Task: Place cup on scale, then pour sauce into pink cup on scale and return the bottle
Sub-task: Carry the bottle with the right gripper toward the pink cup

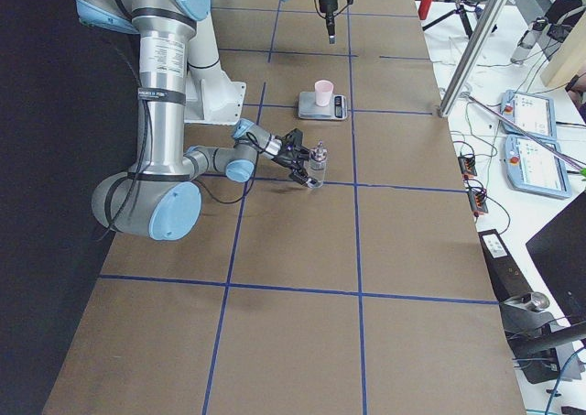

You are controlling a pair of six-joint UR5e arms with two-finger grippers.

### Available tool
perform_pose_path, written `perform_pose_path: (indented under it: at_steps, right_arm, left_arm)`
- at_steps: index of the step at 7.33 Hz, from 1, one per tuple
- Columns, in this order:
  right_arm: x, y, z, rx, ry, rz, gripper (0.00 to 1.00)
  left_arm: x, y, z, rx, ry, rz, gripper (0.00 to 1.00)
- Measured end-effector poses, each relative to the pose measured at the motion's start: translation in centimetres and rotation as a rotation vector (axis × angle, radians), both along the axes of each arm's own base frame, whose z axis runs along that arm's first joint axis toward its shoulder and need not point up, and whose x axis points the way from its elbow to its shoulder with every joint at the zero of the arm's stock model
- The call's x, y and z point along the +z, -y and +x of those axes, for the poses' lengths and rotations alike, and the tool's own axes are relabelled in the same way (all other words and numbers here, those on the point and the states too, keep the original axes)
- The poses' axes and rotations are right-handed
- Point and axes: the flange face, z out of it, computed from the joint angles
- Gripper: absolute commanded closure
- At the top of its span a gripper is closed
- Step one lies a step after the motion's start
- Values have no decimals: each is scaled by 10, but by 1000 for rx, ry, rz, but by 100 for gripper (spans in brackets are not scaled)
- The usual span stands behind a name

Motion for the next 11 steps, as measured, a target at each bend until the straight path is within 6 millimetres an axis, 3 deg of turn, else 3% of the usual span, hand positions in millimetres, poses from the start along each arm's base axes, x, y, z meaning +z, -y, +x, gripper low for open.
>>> perform_pose_path:
  at_steps: [1, 2, 3, 5, 11]
  right_arm:
    - [-2, 1, 0, 9, 0, 8, 50]
    - [-4, 2, -1, 19, 2, 17, 88]
    - [-6, 3, -1, 26, 3, 23, 100]
    - [-13, 4, -2, 34, 8, 36, 100]
    - [-79, 13, -23, -4, -44, 141, 100]
  left_arm:
    - [0, 0, 0, 1, 1, 0, 50]
    - [1, 0, 0, 1, 1, 0, 50]
    - [1, 0, 0, 1, 1, 0, 50]
    - [1, 0, 0, 1, 1, -1, 50]
    - [2, -1, 1, 2, 2, -4, 50]
